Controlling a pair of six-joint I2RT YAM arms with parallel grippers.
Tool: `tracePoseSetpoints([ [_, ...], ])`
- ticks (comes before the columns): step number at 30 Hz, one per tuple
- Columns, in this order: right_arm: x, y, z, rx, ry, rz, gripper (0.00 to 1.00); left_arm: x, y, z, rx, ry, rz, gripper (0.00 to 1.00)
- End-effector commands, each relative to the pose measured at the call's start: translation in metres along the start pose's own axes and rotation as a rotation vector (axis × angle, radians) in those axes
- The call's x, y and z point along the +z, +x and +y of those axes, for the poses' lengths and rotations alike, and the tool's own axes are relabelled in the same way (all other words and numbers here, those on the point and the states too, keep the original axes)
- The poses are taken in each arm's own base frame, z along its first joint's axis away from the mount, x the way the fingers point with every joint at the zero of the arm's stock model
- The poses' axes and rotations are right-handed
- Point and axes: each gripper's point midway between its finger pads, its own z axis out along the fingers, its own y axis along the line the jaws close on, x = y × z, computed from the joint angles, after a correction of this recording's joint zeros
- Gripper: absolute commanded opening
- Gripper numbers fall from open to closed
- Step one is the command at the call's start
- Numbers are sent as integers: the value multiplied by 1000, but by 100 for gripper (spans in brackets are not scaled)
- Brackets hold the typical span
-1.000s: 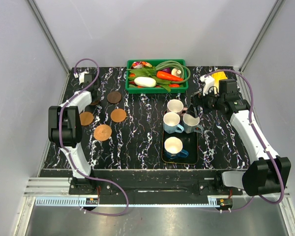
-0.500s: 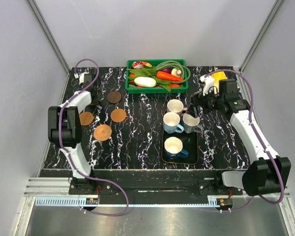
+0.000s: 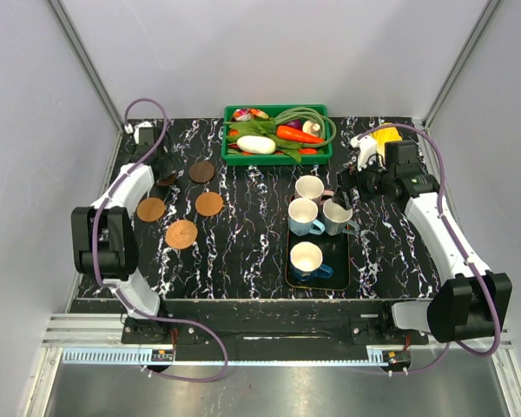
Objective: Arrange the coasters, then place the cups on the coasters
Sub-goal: Place the cup on the coaster, then pick up the cup at the center of the board.
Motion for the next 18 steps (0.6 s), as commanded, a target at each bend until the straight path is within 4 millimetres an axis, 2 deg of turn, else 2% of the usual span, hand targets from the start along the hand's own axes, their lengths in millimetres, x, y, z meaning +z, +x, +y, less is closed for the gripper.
tracePoseSetpoints([
  [1, -8, 4, -17, -122, 69, 45, 100, -44, -30, -5, 31, 73, -90, 99],
  [5, -6, 34, -19, -193, 68, 117, 100, -77, -38, -6, 104, 142, -125, 99],
  [9, -4, 64, -13, -230, 33, 167, 96, -105, -31, -15, 238, 251, -79, 99],
  [17, 4, 96, -18, -267, 47, 200, 84, -114, 39, 5, 424, 324, 136, 99],
  [18, 6, 99, -19, -272, 48, 205, 81, -112, 45, 15, 413, 314, 163, 99],
])
